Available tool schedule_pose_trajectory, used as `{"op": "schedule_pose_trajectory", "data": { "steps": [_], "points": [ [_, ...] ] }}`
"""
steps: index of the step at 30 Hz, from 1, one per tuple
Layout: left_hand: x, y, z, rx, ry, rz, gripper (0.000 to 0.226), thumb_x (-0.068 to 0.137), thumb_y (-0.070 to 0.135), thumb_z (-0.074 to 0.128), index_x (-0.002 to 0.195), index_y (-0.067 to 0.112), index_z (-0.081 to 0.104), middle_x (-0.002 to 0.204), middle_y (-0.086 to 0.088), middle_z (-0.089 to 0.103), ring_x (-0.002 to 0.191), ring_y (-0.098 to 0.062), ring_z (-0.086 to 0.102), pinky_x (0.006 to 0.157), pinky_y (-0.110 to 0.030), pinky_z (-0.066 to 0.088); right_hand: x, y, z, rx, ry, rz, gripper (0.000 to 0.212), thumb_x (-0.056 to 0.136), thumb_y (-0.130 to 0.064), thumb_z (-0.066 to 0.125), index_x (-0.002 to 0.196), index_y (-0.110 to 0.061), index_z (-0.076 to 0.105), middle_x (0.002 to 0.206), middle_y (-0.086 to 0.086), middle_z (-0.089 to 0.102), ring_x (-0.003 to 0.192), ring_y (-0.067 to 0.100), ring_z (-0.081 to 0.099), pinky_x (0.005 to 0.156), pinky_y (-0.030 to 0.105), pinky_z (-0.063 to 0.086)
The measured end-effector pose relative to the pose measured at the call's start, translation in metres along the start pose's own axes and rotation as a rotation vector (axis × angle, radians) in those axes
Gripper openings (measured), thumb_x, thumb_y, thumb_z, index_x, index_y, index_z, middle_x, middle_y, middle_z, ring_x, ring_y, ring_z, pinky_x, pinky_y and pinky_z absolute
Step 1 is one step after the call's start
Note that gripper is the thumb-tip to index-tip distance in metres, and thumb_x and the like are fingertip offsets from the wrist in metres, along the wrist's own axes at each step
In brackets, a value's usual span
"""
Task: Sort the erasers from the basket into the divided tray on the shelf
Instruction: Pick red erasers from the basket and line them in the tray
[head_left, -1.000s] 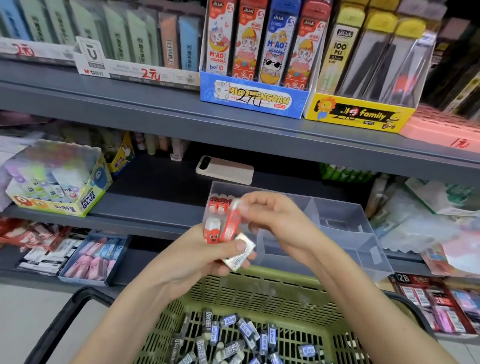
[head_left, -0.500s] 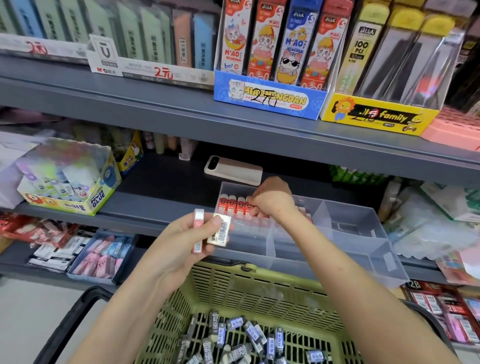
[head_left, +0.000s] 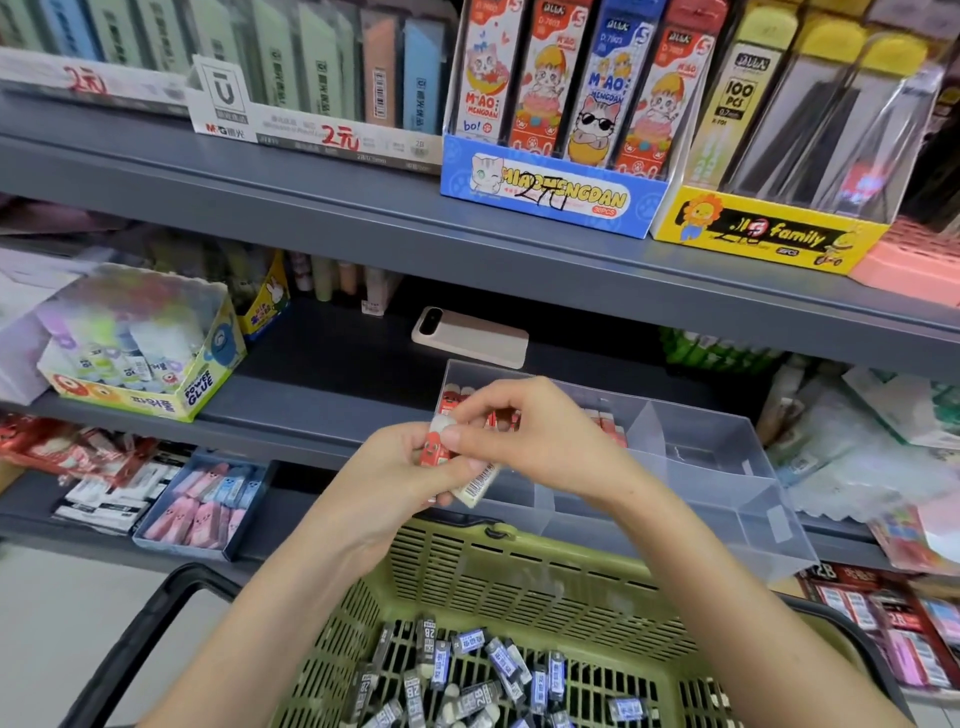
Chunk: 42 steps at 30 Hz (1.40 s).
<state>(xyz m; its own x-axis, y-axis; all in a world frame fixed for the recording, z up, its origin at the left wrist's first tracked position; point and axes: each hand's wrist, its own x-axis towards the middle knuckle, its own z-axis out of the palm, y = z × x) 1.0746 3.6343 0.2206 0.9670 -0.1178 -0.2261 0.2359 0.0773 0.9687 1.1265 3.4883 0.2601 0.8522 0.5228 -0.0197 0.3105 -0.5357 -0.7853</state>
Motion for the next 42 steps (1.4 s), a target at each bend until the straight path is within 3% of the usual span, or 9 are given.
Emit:
{"op": "schedule_pose_trajectory", "data": {
  "steps": [5,8,11,17,23,32,35,38,42],
  "points": [
    [0.003,-0.004,0.013,0.159,0.063,0.055,0.015,0.078,0.022,0.074,0.093,0.021,0.071,0.070,0.002,0.070,0.058,-0.004,0.055,0.057,-0.018,0.045,-0.010,0.002,-0.004,0.374,0.039,0.051,0.007,0.081,-0.011,0.067,0.079,-0.014,0.073,0.076,-0.002,0.069,0.068,0.007,0.060,0.063,0.018,0.050],
    [0.005,-0.006,0.013,0.128,0.113,0.028,0.022,0.078,0.023,0.075,0.098,0.020,0.066,0.073,0.000,0.072,0.058,-0.009,0.054,0.061,-0.021,0.044,0.003,0.021,-0.020,0.536,0.280,0.173,0.010,0.084,-0.007,0.063,0.080,-0.014,0.069,0.075,0.001,0.067,0.066,0.009,0.058,0.054,0.014,0.044],
    [0.004,-0.009,0.008,0.119,0.172,0.030,0.022,0.079,0.023,0.074,0.098,0.021,0.065,0.073,-0.001,0.073,0.056,-0.008,0.055,0.066,-0.023,0.044,0.021,0.049,-0.031,0.283,0.424,0.280,0.012,0.083,-0.008,0.067,0.090,-0.018,0.065,0.084,0.002,0.068,0.074,0.014,0.062,0.060,0.021,0.047],
    [0.000,-0.011,0.003,0.090,0.187,0.026,0.020,0.080,0.024,0.073,0.098,0.022,0.065,0.073,-0.002,0.073,0.055,-0.008,0.054,0.072,-0.028,0.044,0.047,0.076,-0.019,-0.156,0.314,0.423,0.010,0.082,-0.034,0.068,0.089,-0.027,0.066,0.097,-0.007,0.070,0.091,0.016,0.064,0.081,0.033,0.053],
    [0.000,-0.012,-0.002,0.078,0.185,0.026,0.020,0.079,0.026,0.073,0.098,0.022,0.065,0.073,-0.002,0.073,0.055,-0.006,0.054,0.073,-0.029,0.043,0.045,0.089,-0.009,-0.741,0.336,0.271,0.025,0.089,-0.046,0.050,0.098,-0.033,0.070,0.107,-0.010,0.068,0.111,0.020,0.049,0.094,0.031,0.029],
    [-0.001,-0.013,0.001,-0.006,0.161,0.059,0.022,0.082,0.021,0.070,0.104,0.027,0.069,0.073,-0.003,0.071,0.067,-0.017,0.068,0.071,-0.027,0.055,0.035,0.084,-0.007,-0.861,0.421,0.114,0.030,0.092,-0.036,0.049,0.117,-0.032,0.063,0.099,-0.011,0.072,0.107,0.015,0.049,0.090,0.031,0.019],
    [-0.002,-0.010,0.006,-0.035,0.129,0.100,0.024,0.079,0.023,0.070,0.103,0.025,0.071,0.073,-0.005,0.069,0.070,-0.019,0.069,0.067,-0.026,0.056,0.001,0.067,-0.005,-0.447,0.576,-0.029,0.014,0.088,-0.032,0.060,0.095,-0.031,0.073,0.086,-0.018,0.071,0.090,0.011,0.055,0.085,0.031,0.030],
    [-0.002,-0.006,0.020,-0.032,0.056,0.158,0.029,0.072,0.030,0.073,0.100,0.024,0.072,0.073,-0.006,0.069,0.070,-0.014,0.067,0.062,-0.022,0.054,-0.042,0.042,-0.005,0.200,0.317,-0.044,0.009,0.081,-0.041,0.065,0.088,-0.038,0.069,0.084,-0.019,0.070,0.080,0.004,0.063,0.075,0.022,0.049],
    [0.004,-0.003,0.053,0.060,-0.038,0.203,0.039,0.068,0.038,0.074,0.100,0.020,0.063,0.074,0.000,0.072,0.067,-0.008,0.065,0.062,-0.017,0.050,-0.078,0.043,-0.023,0.421,0.217,0.021,0.022,0.071,-0.034,0.069,0.092,-0.027,0.070,0.078,-0.001,0.071,0.070,0.004,0.063,0.061,0.015,0.047]
  ]
}}
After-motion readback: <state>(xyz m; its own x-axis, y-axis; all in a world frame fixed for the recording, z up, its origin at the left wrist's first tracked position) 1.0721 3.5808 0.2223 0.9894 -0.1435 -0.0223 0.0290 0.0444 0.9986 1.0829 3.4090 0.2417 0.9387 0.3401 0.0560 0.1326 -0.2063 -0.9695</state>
